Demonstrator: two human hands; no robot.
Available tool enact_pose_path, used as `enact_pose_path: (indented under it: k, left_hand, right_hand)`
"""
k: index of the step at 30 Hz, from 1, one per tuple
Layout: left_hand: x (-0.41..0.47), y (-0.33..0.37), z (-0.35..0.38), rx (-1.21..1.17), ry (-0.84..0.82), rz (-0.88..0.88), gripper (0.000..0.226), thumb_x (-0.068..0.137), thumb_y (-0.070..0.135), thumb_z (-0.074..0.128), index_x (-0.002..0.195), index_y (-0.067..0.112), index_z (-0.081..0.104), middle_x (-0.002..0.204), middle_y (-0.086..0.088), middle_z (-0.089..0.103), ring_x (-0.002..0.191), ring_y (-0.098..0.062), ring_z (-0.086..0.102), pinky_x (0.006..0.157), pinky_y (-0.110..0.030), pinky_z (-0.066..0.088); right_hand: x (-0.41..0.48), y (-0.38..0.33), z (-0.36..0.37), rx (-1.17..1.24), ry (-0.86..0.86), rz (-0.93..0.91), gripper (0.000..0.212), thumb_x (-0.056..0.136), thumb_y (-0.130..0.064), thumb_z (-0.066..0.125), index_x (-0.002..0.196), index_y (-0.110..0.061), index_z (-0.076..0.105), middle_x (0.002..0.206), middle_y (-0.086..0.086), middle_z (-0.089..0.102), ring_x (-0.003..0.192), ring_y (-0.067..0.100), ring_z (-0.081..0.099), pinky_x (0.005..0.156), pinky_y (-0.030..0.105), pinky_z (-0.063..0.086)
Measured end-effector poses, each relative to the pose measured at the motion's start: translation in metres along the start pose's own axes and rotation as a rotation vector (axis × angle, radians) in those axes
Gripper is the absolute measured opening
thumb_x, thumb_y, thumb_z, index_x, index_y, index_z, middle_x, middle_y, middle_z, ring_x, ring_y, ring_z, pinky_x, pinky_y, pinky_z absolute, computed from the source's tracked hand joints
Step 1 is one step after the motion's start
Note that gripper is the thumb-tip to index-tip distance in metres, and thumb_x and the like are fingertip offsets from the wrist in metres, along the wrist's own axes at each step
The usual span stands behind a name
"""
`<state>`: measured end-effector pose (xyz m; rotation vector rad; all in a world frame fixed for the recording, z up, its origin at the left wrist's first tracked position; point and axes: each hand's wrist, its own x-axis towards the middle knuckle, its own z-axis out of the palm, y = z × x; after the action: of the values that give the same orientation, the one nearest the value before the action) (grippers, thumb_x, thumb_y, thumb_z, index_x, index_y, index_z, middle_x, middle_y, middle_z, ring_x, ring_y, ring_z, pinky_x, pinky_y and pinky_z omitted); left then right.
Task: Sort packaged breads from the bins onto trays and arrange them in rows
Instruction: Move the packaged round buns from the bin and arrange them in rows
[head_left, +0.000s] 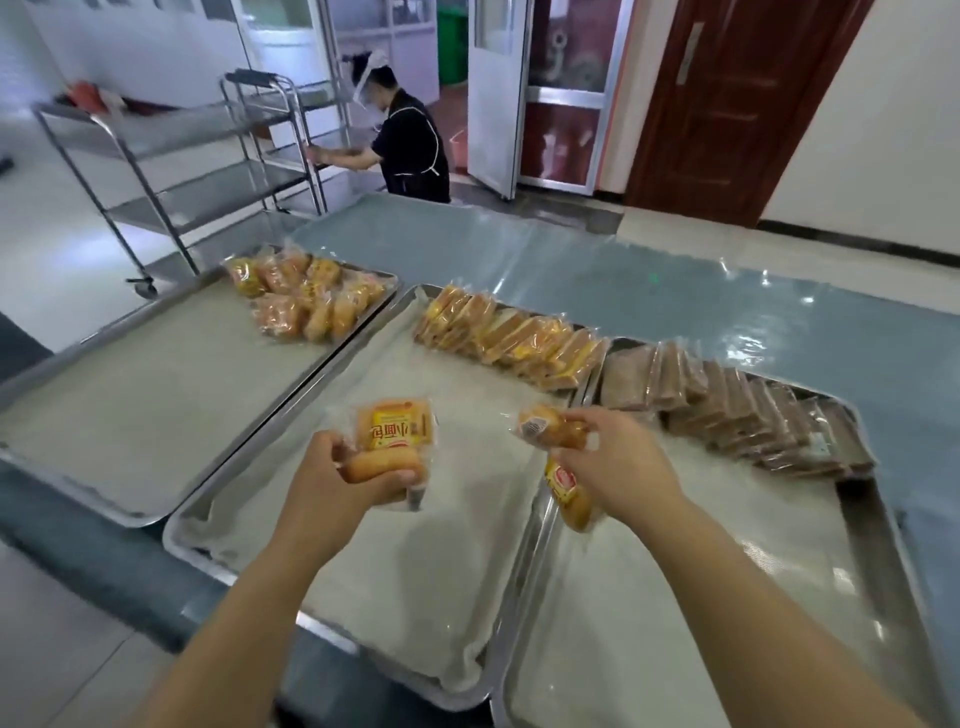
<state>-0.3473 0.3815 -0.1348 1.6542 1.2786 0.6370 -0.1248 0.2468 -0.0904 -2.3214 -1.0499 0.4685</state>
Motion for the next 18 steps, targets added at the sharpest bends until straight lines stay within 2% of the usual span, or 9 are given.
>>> enact_pose_path:
  k: [3,6,9,11,14,16,18]
  left_hand:
    - [0.019,-0.02,-0.024,-0.053,0.051,-0.058,0.062,0.063,0.03,0.086,0.109,0.018,0.046,0.1,0.003,0.057,0.087,-0.014,0.056,0.065,-0.024,0.04]
    - [0.048,-0.043,-0.054,-0.089,0.089,-0.103,0.067,0.06,0.032,0.087,0.112,0.02,0.046,0.104,0.003,0.059,0.094,-0.019,0.058,0.075,-0.032,0.046]
    - [0.087,-0.066,-0.091,-0.089,0.105,-0.112,0.064,0.06,0.03,0.087,0.108,0.017,0.047,0.1,0.0,0.059,0.091,-0.021,0.059,0.066,-0.028,0.044]
    - [0.117,-0.079,-0.118,-0.085,0.092,-0.103,0.062,0.06,0.032,0.087,0.105,0.019,0.046,0.098,0.001,0.058,0.088,-0.019,0.058,0.064,-0.03,0.046]
    - [0.169,-0.089,-0.163,-0.046,0.048,-0.071,0.058,0.062,0.028,0.086,0.102,0.017,0.045,0.091,0.005,0.053,0.079,-0.01,0.052,0.06,-0.026,0.039]
    - [0.203,-0.096,-0.191,-0.025,0.034,-0.039,0.058,0.06,0.025,0.088,0.097,0.016,0.044,0.087,0.004,0.051,0.074,-0.01,0.048,0.059,-0.027,0.038]
    - [0.234,-0.102,-0.217,0.006,0.012,-0.009,0.059,0.059,0.026,0.088,0.097,0.017,0.045,0.089,0.005,0.052,0.076,-0.01,0.05,0.061,-0.026,0.041]
  right_hand:
    - [0.019,-0.025,0.025,0.013,-0.038,-0.041,0.04,0.083,-0.026,0.068,0.122,-0.031,0.061,0.112,-0.008,0.063,0.099,0.014,0.059,0.082,0.03,0.049]
    - [0.044,-0.058,0.059,-0.008,-0.084,-0.083,0.04,0.083,-0.027,0.069,0.122,-0.031,0.061,0.114,-0.007,0.061,0.1,0.013,0.056,0.081,0.028,0.047]
    - [0.072,-0.096,0.1,-0.029,-0.102,-0.08,0.042,0.083,-0.031,0.068,0.125,-0.034,0.058,0.121,-0.004,0.058,0.107,0.017,0.056,0.087,0.032,0.048]
    - [0.09,-0.126,0.128,-0.031,-0.1,-0.075,0.042,0.084,-0.032,0.066,0.124,-0.037,0.057,0.121,-0.006,0.057,0.107,0.016,0.056,0.085,0.032,0.047]
    - [0.118,-0.173,0.168,-0.019,-0.08,-0.07,0.038,0.084,-0.029,0.066,0.122,-0.036,0.06,0.118,-0.007,0.058,0.105,0.015,0.057,0.08,0.031,0.048]
    - [0.136,-0.204,0.194,-0.005,-0.068,-0.067,0.036,0.085,-0.028,0.066,0.12,-0.034,0.062,0.112,-0.007,0.059,0.102,0.015,0.057,0.077,0.028,0.045]
    - [0.153,-0.231,0.218,0.02,-0.052,-0.069,0.035,0.084,-0.029,0.066,0.119,-0.034,0.062,0.112,-0.007,0.059,0.102,0.015,0.057,0.079,0.029,0.045]
